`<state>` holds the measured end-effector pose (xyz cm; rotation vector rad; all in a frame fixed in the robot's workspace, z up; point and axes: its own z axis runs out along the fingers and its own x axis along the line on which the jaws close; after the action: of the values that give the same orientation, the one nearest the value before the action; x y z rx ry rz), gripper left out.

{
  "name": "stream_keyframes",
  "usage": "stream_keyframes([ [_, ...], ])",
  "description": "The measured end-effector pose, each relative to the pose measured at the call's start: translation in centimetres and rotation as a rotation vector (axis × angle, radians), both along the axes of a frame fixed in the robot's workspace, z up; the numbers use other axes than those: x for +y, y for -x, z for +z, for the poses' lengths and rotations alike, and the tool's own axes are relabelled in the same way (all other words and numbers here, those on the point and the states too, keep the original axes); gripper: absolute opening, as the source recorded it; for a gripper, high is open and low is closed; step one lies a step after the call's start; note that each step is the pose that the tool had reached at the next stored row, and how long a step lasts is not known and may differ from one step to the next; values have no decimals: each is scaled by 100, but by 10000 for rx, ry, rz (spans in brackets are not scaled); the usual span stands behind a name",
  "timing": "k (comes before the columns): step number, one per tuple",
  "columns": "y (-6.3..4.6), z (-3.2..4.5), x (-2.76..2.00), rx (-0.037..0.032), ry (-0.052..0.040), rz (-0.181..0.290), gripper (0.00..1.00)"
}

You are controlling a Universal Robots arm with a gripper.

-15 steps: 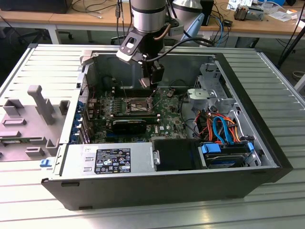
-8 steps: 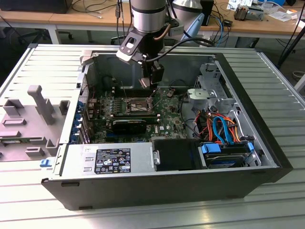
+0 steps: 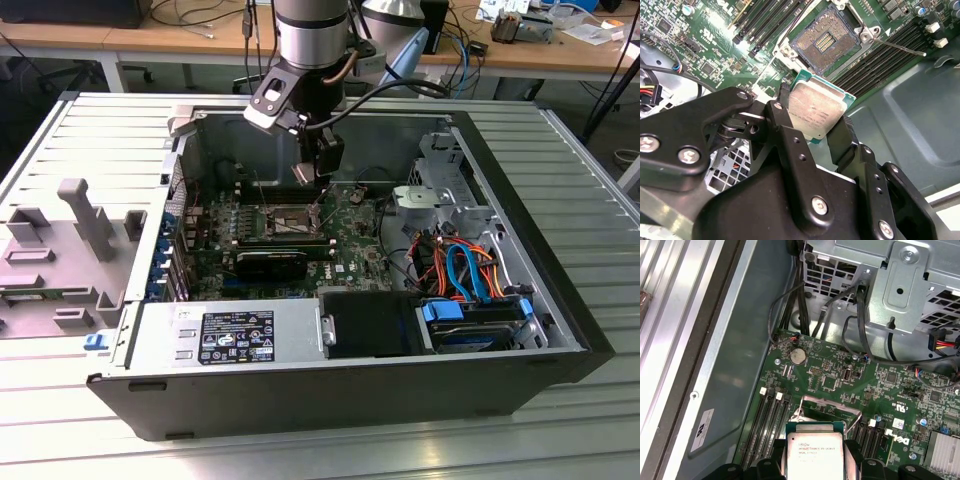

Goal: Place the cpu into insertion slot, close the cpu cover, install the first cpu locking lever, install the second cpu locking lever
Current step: 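Place the cpu into insertion slot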

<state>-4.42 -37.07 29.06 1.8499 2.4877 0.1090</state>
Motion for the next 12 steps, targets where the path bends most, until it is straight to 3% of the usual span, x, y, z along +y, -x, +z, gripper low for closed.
stream_keyframes([
  [12, 4, -20, 0, 0, 1, -78, 54],
])
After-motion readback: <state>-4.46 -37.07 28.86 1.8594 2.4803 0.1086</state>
